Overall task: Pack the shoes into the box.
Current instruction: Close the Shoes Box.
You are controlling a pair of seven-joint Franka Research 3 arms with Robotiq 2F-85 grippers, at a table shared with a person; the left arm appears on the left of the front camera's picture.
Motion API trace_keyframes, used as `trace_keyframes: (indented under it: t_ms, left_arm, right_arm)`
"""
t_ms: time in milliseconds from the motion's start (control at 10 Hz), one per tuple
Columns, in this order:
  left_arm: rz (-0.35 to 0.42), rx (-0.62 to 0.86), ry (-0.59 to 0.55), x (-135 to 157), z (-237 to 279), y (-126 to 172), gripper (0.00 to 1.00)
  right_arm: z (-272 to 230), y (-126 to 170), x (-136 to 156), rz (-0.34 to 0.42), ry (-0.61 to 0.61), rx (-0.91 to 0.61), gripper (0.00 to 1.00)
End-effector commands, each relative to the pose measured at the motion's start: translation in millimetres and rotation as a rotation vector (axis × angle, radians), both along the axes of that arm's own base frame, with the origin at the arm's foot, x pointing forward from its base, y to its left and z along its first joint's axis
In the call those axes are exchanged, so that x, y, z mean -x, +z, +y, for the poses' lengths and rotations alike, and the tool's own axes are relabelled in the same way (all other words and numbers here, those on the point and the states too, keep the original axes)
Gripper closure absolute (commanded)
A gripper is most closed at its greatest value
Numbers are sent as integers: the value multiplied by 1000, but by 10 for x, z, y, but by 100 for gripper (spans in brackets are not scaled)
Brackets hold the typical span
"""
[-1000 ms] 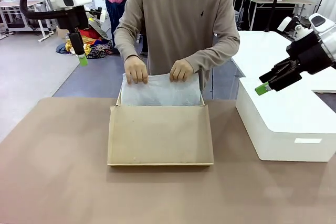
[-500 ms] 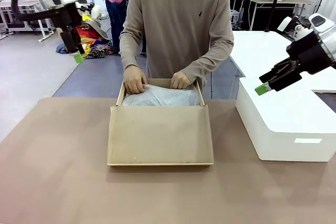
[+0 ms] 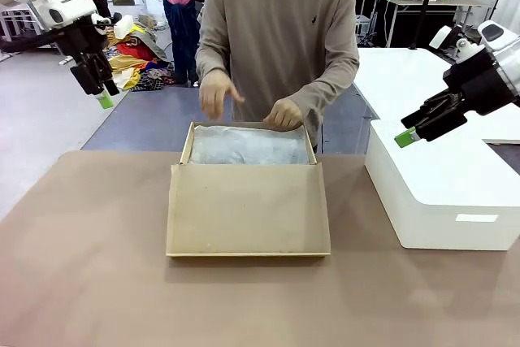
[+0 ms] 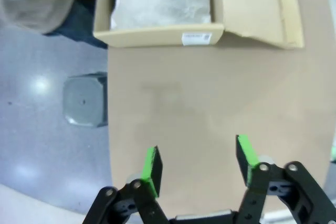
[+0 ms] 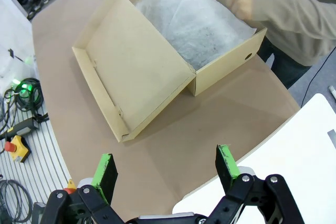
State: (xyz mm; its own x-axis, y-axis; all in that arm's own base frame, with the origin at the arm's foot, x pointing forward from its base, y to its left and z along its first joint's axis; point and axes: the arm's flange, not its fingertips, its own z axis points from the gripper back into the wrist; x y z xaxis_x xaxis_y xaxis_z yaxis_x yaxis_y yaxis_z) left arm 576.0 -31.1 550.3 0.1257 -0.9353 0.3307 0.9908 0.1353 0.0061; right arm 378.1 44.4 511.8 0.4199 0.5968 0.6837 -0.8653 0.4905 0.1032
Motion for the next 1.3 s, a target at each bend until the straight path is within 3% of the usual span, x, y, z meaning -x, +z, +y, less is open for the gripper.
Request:
trace_keyframes:
  t_ms: [0, 100, 200, 900, 1100, 1200]
  left_arm:
    - [-12, 65, -10, 69, 51, -19, 70]
    - [-13, 72, -22, 65, 67, -5, 89]
    - [-9, 83, -45, 56, 84, 10, 100]
    - [12, 136, -103, 5, 113, 121, 100]
    - [35, 62, -32, -31, 112, 151, 100]
    - [10, 98, -70, 24, 52, 104, 100]
  right_arm:
    - [-2, -17, -34, -22, 21, -30, 0]
    - [-2, -17, -34, -22, 21, -30, 0]
    - [-2, -17, -34, -22, 21, -30, 0]
    - [-2, -17, -34, -22, 21, -30, 0]
    - [-2, -17, -34, -22, 21, -30, 0]
    - [-2, -17, -34, -22, 21, -30, 0]
